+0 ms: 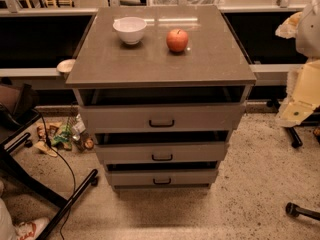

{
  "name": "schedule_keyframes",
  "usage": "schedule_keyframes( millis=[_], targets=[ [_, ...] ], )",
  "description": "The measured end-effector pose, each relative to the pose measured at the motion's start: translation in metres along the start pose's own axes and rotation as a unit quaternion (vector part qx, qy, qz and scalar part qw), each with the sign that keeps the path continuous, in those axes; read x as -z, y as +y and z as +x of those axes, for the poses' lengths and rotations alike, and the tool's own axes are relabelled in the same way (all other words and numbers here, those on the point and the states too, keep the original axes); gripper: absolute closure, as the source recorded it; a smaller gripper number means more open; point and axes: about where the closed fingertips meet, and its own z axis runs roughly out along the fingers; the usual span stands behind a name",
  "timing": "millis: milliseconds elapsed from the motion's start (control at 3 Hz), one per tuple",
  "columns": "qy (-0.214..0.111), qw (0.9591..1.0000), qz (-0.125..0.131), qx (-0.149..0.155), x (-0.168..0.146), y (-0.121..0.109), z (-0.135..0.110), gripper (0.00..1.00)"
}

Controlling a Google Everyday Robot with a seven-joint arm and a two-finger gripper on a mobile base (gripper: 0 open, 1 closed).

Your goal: Open middle drawer

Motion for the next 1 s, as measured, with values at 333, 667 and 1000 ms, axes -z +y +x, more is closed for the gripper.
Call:
schedule_keyframes(
  millis=[333, 667, 1000],
  targets=[
    [0.0, 1.0, 0.0, 0.0, 0.0, 0.0, 0.0, 0.0],
    [-0.014, 0.9998, -0.01, 0.012, -0.028, 0.003, 0.0, 0.0],
    [-0.043, 0.9977, -0.041, 0.034, -0.091, 0.015, -0.004, 0.0]
  ],
)
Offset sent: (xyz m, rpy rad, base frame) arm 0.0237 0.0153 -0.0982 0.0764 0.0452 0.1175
